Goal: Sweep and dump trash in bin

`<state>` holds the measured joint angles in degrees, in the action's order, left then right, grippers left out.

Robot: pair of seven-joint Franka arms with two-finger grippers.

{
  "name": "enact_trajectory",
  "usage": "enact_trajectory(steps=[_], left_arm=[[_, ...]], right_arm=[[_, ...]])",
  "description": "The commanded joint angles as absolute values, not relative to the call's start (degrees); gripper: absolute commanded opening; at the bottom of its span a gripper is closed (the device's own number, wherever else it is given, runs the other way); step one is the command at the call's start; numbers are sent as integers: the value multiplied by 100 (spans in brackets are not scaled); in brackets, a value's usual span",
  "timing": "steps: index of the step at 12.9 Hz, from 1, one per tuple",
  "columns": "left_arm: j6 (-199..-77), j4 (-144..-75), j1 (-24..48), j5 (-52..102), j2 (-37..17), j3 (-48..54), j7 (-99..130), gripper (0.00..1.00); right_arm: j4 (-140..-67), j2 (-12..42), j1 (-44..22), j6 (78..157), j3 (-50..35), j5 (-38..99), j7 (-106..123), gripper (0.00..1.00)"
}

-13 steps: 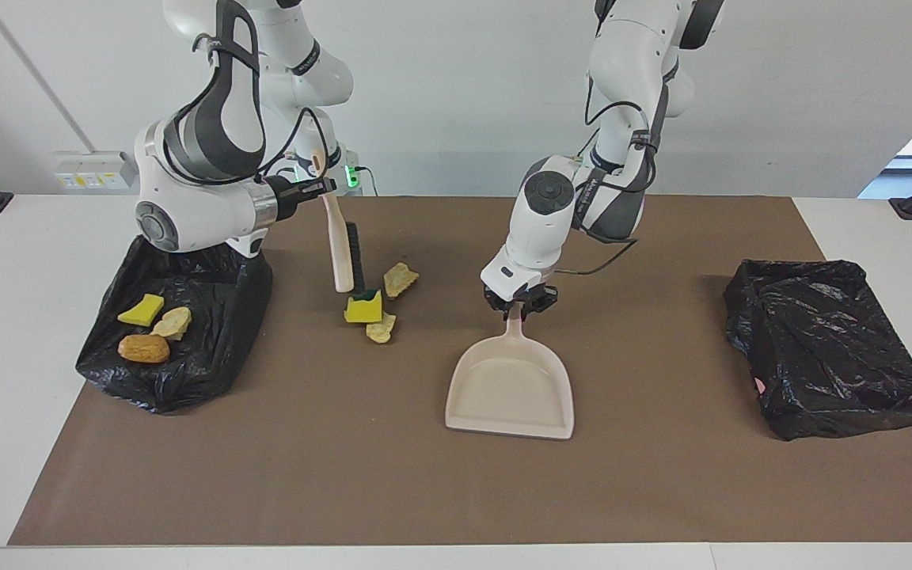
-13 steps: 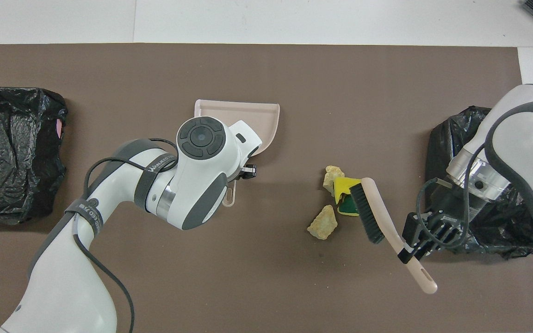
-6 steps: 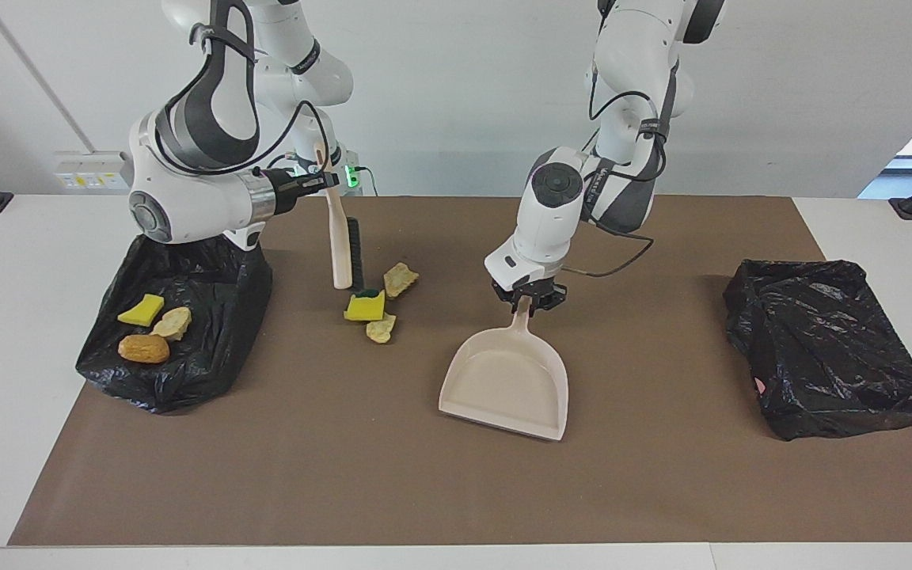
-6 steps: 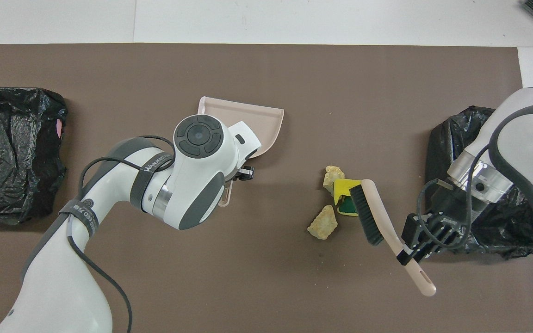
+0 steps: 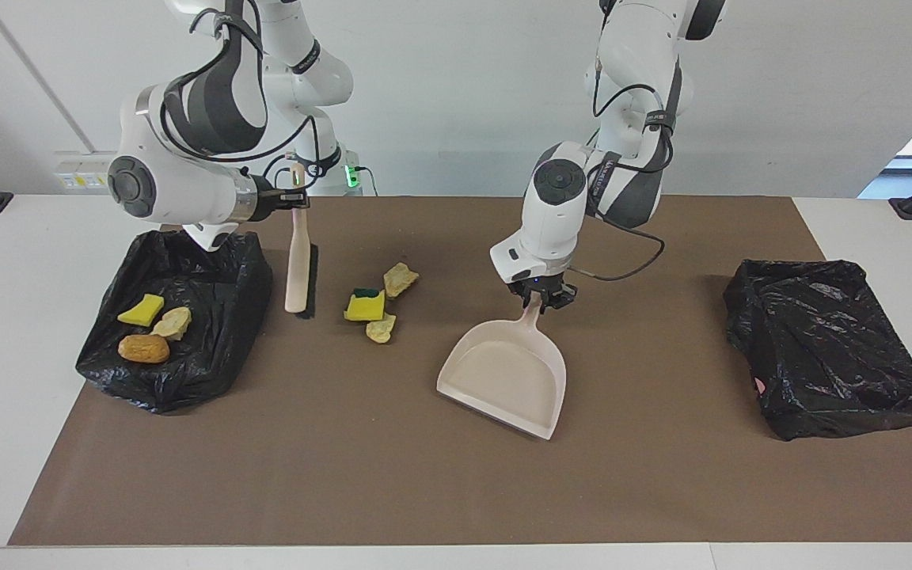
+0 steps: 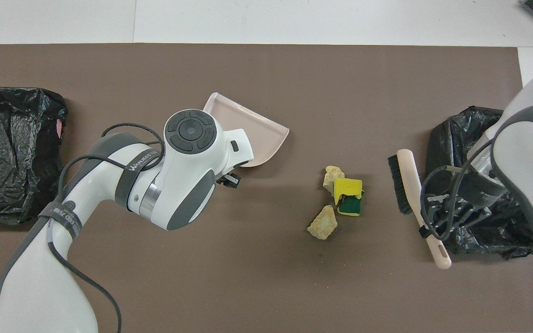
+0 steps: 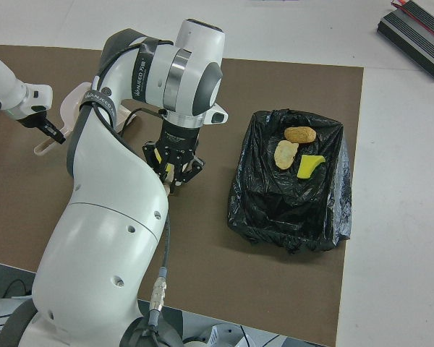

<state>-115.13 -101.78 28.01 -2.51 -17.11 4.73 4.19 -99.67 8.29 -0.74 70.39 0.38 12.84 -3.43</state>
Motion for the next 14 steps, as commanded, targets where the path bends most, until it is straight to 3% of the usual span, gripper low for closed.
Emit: enact_trajectory(steps=[1, 4, 6, 11, 14], left_arm=[[-11417, -10204, 2786, -369, -1600, 466, 290, 0], [-11373, -10239, 2769, -369, -1591, 457, -236, 0], [-11233, -10239, 2769, -369, -1565, 457, -543, 0], [-11162, -10335, 2610, -421, -1529, 457, -1263, 0], [-11153, -10494, 2602, -1001, -1424, 457, -2343, 0]], right_arm=[[-11061, 178, -411, 7942, -17, 443, -334, 0], [-12161, -473, -756, 8708, -9, 114, -369, 0], [-12540, -615, -852, 8876, -9, 123, -395, 0], [-12989, -721, -712, 9368, -9, 114, -439, 0], [-13069, -791, -756, 9273, -9, 289, -667, 0]])
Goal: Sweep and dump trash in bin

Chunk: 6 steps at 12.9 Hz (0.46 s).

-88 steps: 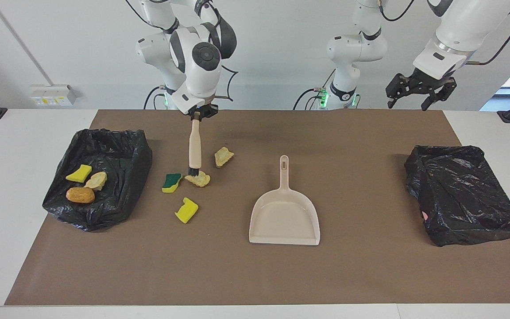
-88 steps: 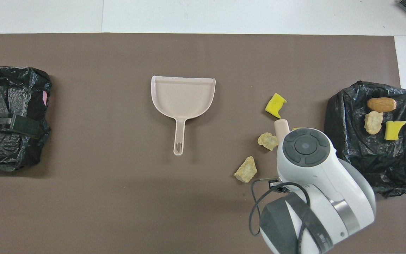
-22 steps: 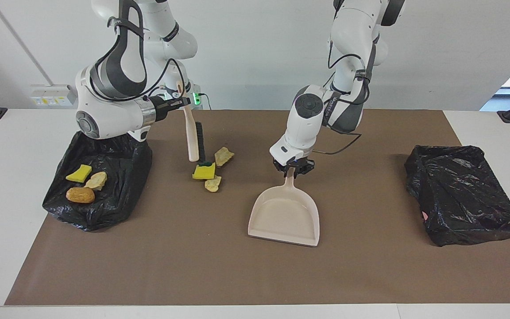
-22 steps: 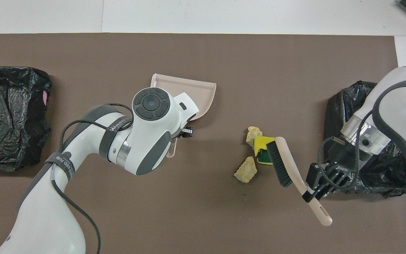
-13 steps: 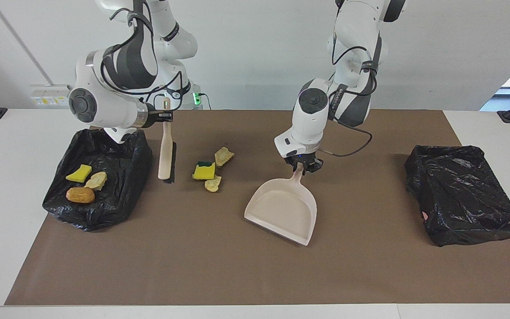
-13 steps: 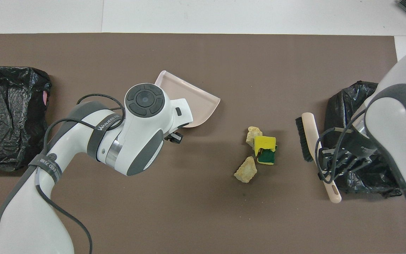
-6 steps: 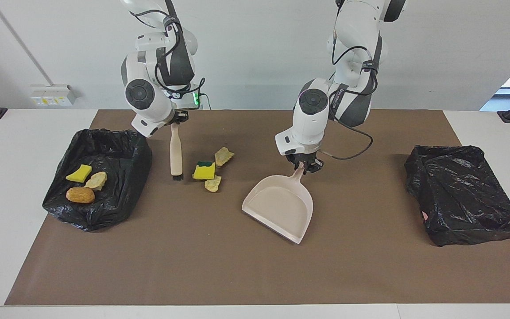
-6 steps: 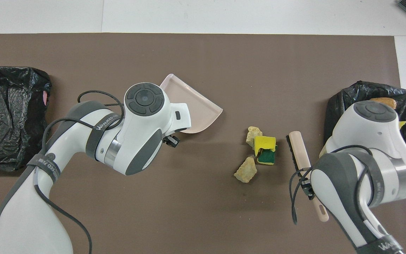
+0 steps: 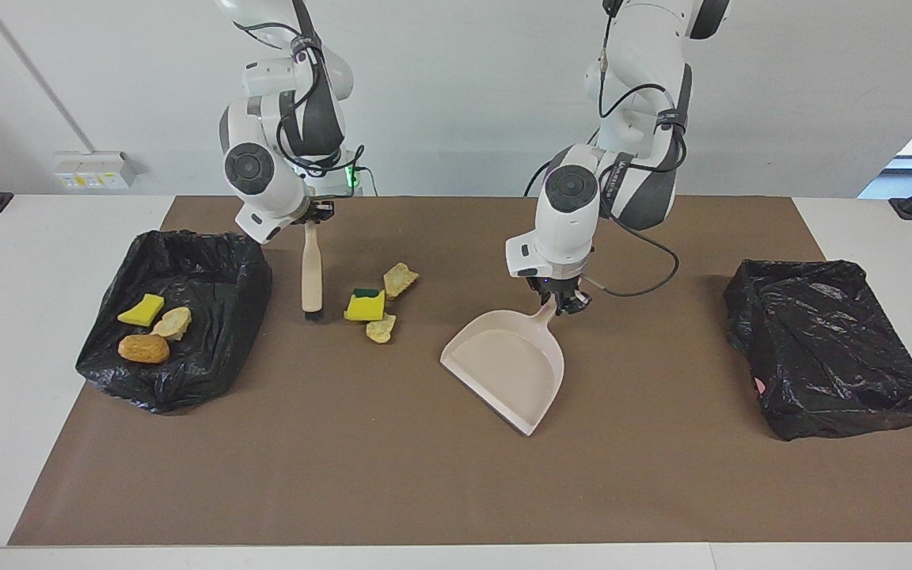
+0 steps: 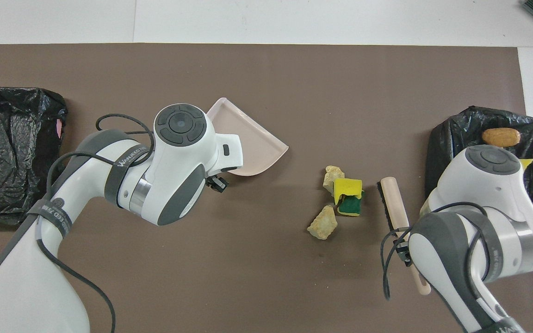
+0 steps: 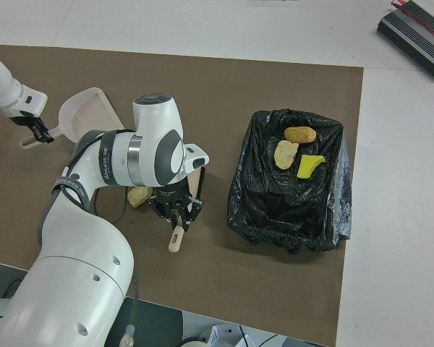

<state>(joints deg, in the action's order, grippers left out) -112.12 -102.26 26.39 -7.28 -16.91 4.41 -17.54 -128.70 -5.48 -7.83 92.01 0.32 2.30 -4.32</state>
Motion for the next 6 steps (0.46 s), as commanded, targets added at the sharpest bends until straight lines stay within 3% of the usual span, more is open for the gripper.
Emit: enact_trajectory(steps=[1, 6], left_arm=[[-11127, -10555, 2602, -1011, -1380, 457, -2634, 0], [-11092, -10933, 2680, -1441, -1152, 466, -3891, 0]], right_arm=[[-13148, -826, -756, 9272, -17, 473, -764, 0], [-13298, -862, -818, 9334, -18, 1228, -1545, 0]])
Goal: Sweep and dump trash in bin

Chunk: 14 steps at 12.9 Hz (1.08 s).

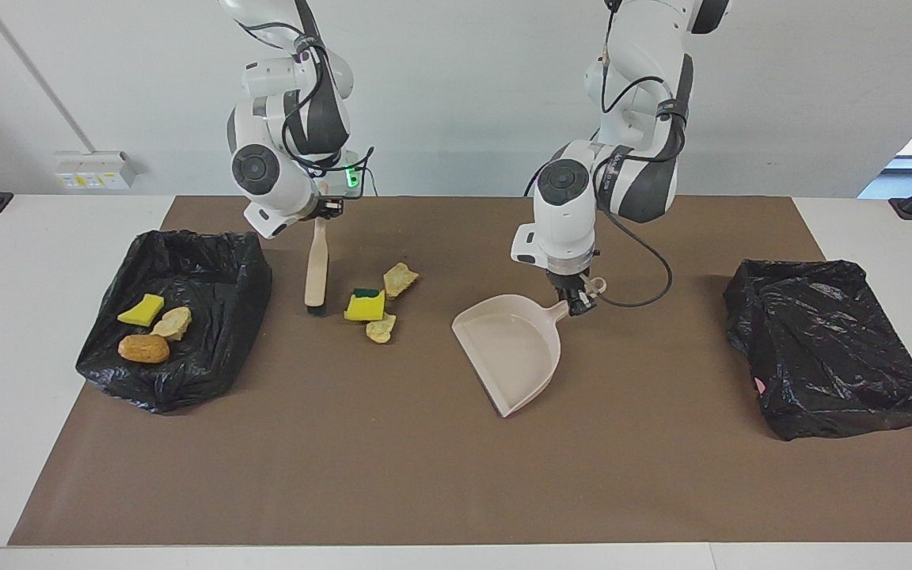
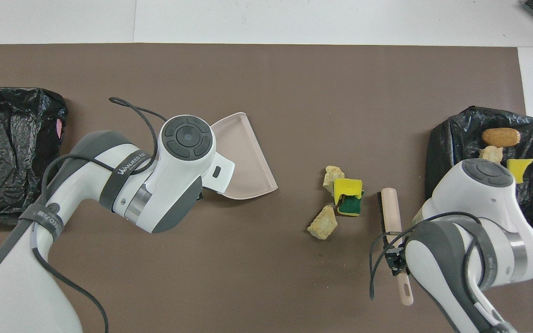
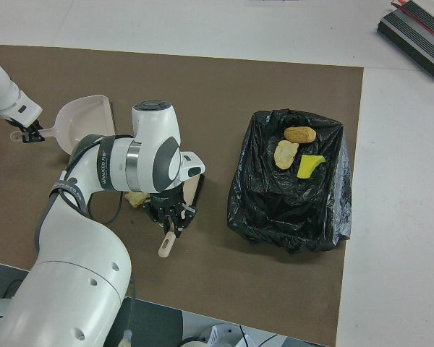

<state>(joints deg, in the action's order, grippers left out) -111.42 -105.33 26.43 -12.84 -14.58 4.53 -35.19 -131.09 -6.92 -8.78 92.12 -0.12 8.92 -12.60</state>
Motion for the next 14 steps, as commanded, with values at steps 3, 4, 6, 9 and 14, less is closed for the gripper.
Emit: enact_trajectory(steps=[3, 4, 6, 9, 14], left_arm=[[-11144, -11161, 2890, -1624, -985, 466, -4209, 0], [-11258, -11345, 2987, -1669, -889, 475, -4332, 0], [-11416, -11688, 3189, -1818, -678, 475, -4351, 0], [-11417, -11821, 3234, -1916, -598, 475, -4385, 0], [-11478, -11918, 3208, -1872, -545, 492, -4834, 0]], right_arm=[[-13394, -870, -1027, 9352, -26, 1309, -1862, 0], [-13403, -879, -1176, 9369, -26, 1301, -1915, 0], [-13412, -818, -1265, 9596, -26, 1301, -1899, 0], [-13403, -650, -1336, 10132, -26, 1301, -1549, 0], [-13395, -650, -1862, 10213, -26, 1275, -625, 0]])
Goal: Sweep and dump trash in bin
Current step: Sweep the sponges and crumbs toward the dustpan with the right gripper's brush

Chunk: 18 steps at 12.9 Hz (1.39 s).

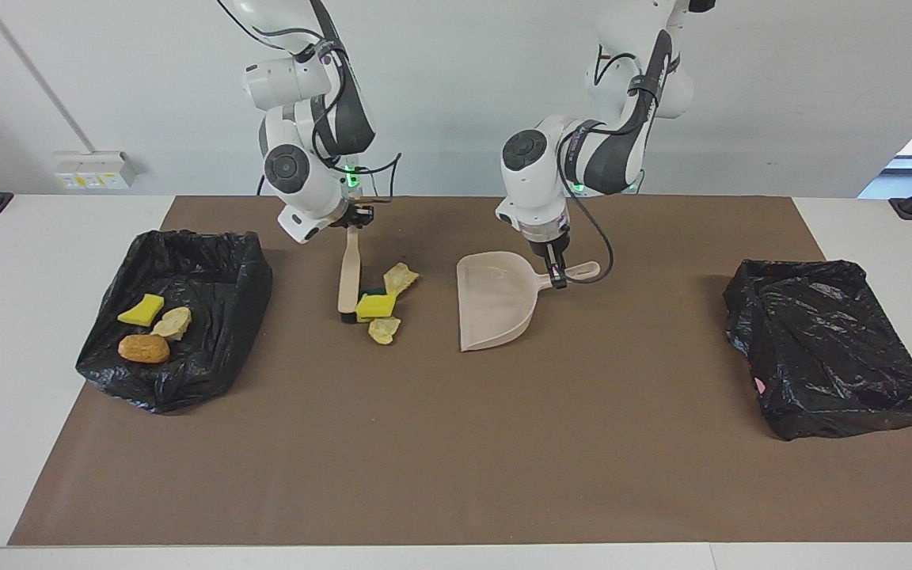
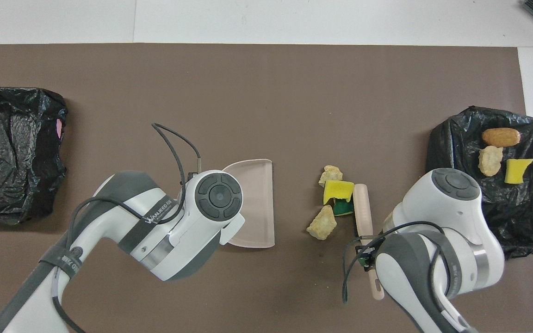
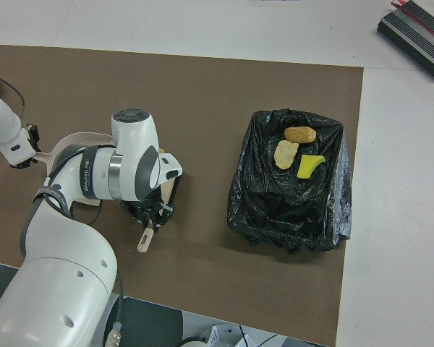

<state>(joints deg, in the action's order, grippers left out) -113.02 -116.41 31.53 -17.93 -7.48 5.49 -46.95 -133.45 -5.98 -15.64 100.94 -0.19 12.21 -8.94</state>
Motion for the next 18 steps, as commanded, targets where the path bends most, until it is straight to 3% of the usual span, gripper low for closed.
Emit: enact_trajectory(steps=[1, 10, 14, 16, 18], left_arm=[[-11496, -11918, 3208, -1863, -545, 492, -4834, 0], [-10680, -11944, 3155, -1512, -457, 492, -3533, 0], [-10687, -11944, 3146, -1503, -457, 483, -3524, 0], [-10653, -11944, 3120, -1512, -457, 483, -3551, 0], [-10529, -11953, 3085, -1512, -439, 483, -3630, 0]], right_arm=[[-13386, -598, -2020, 10230, -35, 1274, -615, 0], [-13219, -493, -2864, 10459, -35, 2749, -720, 0], [-12545, -160, -3102, 10407, -44, 3489, -1377, 0], [-12061, -79, -3077, 10022, -27, 3463, -1669, 0], [-11464, -114, -2701, 9067, 61, 3271, -1687, 0]])
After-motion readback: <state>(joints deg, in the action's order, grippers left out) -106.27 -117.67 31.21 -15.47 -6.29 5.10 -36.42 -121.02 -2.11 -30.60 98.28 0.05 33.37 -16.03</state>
